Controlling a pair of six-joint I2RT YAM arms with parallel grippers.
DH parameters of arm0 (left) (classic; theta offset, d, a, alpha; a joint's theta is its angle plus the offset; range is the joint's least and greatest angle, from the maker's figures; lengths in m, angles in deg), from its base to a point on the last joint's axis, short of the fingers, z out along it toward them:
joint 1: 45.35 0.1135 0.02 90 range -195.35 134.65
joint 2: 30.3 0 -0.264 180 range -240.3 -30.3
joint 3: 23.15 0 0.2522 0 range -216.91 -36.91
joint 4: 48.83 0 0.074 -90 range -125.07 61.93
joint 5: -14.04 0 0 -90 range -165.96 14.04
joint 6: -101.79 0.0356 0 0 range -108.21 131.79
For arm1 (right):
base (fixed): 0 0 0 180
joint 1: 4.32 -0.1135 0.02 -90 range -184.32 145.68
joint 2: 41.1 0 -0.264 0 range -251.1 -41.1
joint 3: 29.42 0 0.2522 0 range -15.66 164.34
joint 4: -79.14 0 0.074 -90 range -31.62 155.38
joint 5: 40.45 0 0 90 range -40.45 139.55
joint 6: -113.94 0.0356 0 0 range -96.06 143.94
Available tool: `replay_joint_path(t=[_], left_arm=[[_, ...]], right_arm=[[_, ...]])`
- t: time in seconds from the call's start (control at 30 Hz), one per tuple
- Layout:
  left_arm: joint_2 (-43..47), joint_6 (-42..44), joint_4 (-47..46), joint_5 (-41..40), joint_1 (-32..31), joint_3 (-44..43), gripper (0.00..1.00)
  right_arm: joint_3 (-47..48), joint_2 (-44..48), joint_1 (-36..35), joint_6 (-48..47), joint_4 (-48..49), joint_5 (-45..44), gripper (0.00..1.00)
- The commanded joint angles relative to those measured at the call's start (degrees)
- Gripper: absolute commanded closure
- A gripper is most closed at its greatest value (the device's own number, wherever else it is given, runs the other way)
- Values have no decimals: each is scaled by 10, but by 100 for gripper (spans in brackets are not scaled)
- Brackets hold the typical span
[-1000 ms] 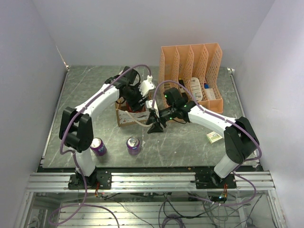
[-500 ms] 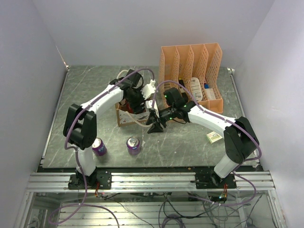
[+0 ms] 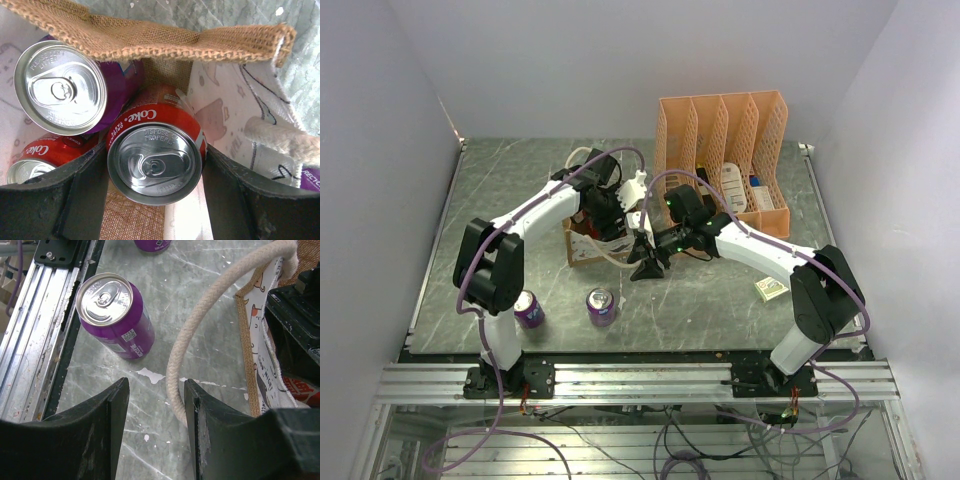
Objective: Place the beverage into the canvas bag
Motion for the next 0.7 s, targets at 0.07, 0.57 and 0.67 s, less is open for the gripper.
replay_joint_path(t=[0.07,0.57,0.67], left_arm=[[32,-8,-38,12,-8,-6,55],[33,-13,-29,4,-16,-16,37],[35,-15,-29,4,-16,-16,34]], right_arm=[[1,-10,-2,-8,-12,1,53],[0,-8,-1,-15,-15,3,53],[1,-8,-1,-16,-16,3,53]])
